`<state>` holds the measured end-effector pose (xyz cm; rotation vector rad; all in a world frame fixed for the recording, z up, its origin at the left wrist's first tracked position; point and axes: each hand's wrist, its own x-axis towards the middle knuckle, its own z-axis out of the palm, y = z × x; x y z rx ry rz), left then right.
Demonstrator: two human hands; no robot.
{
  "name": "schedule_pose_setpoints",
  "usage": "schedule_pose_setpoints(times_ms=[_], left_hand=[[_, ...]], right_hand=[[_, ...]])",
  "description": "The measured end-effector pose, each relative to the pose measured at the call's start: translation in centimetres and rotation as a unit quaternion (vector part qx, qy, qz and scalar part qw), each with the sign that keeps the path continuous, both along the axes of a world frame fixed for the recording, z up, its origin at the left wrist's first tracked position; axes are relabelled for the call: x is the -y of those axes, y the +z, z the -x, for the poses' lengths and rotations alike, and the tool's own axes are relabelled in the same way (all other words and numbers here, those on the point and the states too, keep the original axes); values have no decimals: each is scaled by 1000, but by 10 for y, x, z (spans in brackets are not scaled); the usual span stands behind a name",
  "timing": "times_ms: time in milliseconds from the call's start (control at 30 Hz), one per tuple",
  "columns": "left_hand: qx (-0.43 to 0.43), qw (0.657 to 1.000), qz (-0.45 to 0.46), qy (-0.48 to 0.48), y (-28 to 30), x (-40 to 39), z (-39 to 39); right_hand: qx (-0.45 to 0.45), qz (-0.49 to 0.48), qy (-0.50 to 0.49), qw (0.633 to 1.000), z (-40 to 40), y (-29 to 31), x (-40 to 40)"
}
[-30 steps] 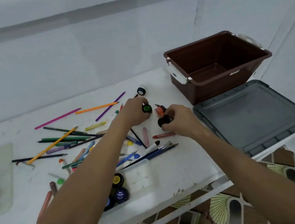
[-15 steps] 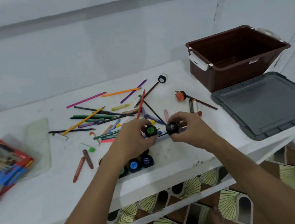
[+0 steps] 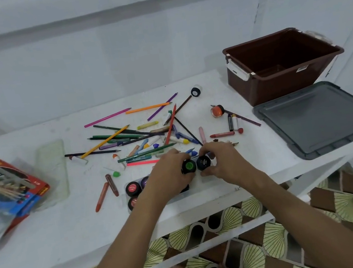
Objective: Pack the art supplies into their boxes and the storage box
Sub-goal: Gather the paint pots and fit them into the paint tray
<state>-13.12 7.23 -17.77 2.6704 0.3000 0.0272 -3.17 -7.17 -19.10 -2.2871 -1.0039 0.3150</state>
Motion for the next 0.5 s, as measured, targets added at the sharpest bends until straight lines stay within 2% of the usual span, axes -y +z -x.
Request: schedule_pose_setpoints(times_ms=[500], left_hand=[[-19,996,23,78,2,12,-4]], right_hand=[[22,-14,75,997,-18,-5,12]])
